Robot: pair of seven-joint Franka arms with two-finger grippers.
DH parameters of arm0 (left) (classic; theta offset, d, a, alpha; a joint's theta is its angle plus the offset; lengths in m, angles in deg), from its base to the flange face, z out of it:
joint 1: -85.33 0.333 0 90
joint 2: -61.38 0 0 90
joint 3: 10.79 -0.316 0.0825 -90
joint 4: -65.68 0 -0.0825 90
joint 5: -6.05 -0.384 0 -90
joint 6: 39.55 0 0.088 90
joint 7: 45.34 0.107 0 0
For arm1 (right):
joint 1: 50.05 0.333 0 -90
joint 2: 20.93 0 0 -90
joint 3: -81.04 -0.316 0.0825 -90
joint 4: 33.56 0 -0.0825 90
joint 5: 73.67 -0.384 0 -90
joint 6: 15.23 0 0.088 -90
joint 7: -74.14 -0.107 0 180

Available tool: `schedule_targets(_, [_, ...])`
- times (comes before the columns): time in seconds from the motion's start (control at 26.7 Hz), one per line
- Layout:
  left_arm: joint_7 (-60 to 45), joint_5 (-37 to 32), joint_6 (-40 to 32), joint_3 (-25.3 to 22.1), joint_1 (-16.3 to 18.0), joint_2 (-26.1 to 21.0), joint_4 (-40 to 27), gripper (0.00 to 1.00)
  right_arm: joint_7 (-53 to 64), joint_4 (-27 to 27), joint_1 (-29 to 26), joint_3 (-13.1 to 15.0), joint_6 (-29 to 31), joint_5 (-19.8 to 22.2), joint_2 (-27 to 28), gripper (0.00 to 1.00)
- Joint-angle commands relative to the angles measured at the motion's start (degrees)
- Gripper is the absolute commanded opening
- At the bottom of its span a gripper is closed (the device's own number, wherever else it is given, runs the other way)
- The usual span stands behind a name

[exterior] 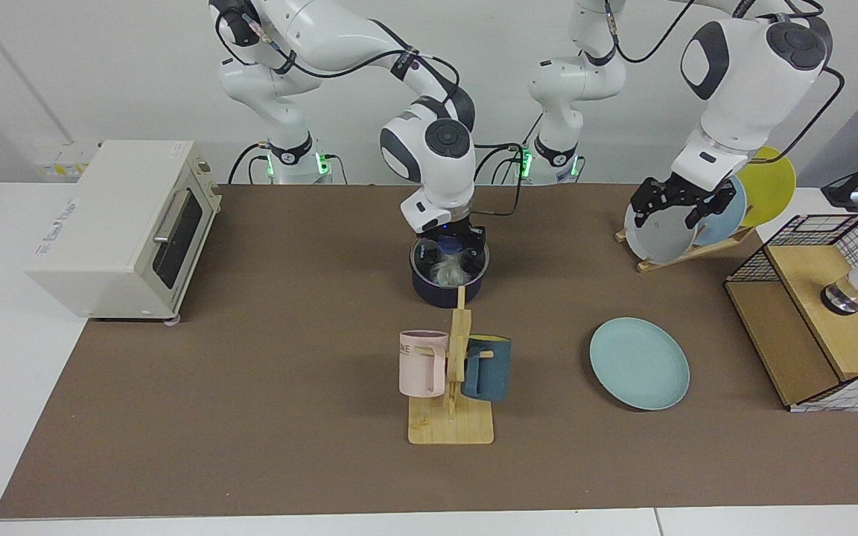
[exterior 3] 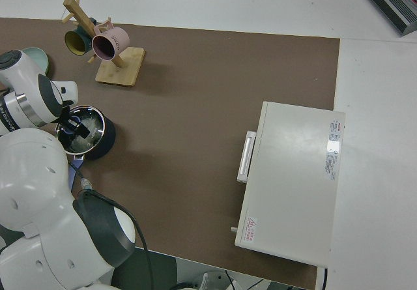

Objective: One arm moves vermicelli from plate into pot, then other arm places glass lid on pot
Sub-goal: 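Lower the glass lid onto the pot with the right gripper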

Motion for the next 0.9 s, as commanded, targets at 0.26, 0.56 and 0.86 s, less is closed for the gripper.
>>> schedule_targets(0.26, [0.08,-0.09,0.28,-0.24,-0.36,0.48,0.13,1.0,-4.37,0.03,-0.62,-0.9,-1.3,1.95,-0.42,0.0])
schedule_targets(0.56, [0.08,-0.09,0.28,-0.24,-0.36,0.48,0.13,1.0,-5.77,-0.23,-0.62,-0.9,0.45,1.86,-0.33,0.0])
schedule_targets(0.86, [0.08,-0.09,0.28,-0.24,-0.36,0.39,0.13,1.0,-5.77,-0.41,-0.62,-1.07,0.81,1.77,-0.07,0.0])
